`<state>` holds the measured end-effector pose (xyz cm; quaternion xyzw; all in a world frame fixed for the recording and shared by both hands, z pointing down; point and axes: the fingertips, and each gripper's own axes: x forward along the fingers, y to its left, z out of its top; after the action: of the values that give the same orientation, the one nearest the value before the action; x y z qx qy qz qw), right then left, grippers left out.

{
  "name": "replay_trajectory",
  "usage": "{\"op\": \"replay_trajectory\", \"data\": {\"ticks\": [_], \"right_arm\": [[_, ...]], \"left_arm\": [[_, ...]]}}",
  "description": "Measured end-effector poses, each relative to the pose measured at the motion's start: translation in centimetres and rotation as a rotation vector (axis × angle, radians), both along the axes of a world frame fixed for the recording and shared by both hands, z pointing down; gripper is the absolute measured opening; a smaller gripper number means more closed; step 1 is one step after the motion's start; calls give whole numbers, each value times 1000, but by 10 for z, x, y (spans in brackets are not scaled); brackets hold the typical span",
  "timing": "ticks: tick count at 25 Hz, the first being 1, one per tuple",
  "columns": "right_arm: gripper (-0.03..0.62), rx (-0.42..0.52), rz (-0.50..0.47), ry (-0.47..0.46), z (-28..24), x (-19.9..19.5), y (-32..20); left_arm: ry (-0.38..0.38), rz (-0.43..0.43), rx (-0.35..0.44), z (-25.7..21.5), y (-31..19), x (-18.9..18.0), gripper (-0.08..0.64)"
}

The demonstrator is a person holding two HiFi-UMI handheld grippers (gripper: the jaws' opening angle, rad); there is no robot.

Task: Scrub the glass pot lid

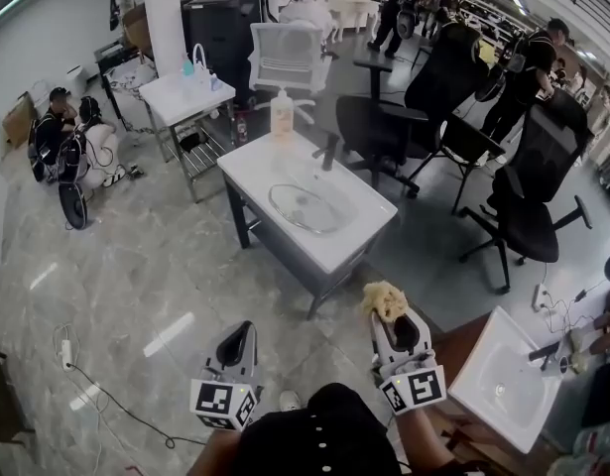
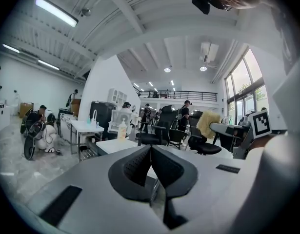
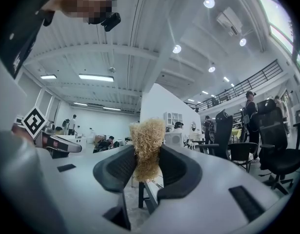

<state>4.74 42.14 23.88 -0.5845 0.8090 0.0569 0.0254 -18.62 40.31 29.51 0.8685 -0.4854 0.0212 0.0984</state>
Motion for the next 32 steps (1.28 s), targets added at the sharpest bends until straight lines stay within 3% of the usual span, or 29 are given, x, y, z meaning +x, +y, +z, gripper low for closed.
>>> {"op": "replay_trajectory", "data": {"ticks": [16, 32], "right_arm": [[149, -37, 14, -16, 19, 13, -68], [149, -21, -20, -8, 7, 51, -223]], "left_arm": [[2, 19, -50, 21, -64, 13, 26], [-5, 21, -22, 0, -220, 58, 26]]}}
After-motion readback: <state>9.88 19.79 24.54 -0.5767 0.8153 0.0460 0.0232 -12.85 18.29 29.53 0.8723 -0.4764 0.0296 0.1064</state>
